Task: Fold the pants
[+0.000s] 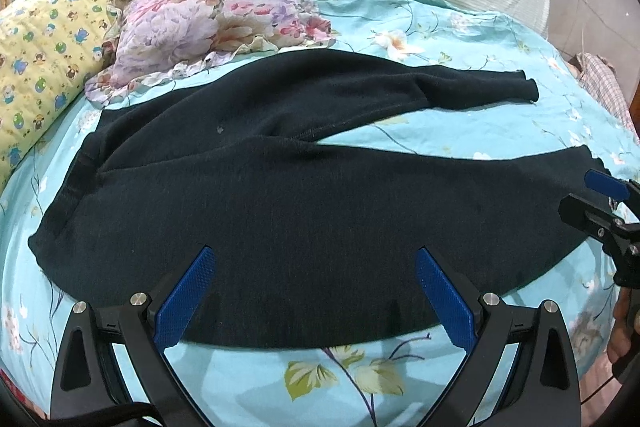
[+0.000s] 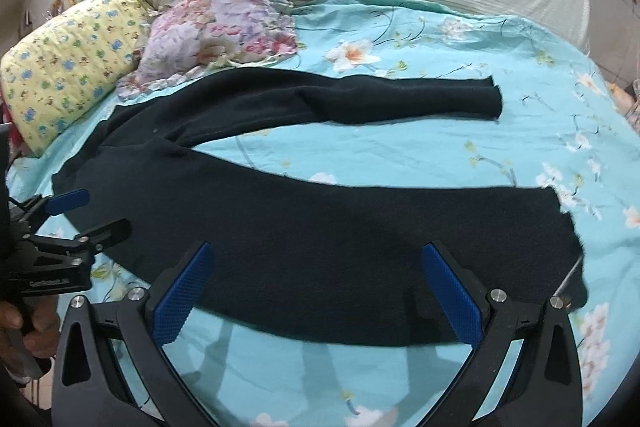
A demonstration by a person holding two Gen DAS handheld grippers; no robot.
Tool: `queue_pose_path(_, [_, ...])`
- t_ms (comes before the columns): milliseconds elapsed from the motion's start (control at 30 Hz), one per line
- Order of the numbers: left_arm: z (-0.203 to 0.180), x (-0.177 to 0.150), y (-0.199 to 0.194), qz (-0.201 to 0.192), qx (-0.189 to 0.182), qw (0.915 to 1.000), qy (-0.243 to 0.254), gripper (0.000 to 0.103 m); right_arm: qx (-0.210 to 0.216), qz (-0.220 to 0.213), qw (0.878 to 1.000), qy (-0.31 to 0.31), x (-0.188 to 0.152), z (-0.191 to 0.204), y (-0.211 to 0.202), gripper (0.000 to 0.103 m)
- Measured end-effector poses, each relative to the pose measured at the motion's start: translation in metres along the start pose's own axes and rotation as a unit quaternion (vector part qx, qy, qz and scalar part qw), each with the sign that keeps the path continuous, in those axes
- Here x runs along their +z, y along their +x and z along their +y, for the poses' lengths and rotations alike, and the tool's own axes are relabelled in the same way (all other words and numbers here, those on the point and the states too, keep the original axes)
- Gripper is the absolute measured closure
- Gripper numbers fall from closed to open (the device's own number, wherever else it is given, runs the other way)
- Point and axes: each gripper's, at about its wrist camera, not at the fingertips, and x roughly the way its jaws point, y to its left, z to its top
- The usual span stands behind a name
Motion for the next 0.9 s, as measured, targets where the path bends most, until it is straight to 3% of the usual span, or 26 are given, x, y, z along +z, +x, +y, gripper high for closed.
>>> queue_pose_path(500, [-0.002,0.077,0.02,-0.02,-0.018,0.9971,0.071,0.003,-0.017,0.029,0.999,0.012,0.06,-0.048,0.019,0.0])
queue_pose_path(700, [-0.004,0.12,0.047,-0.008,-0.039,0.994,0.102,0.003,-0.017,0.036,0.999,0.022,0.093,-0.086,0.038,0.0])
queue_pose_path(900, [-0.013,0.164,0.086,0.002,-0.072,0.9856,0.153,0.003,0.001,0.045,0.997,0.069,0.124,-0.132,0.061,0.0])
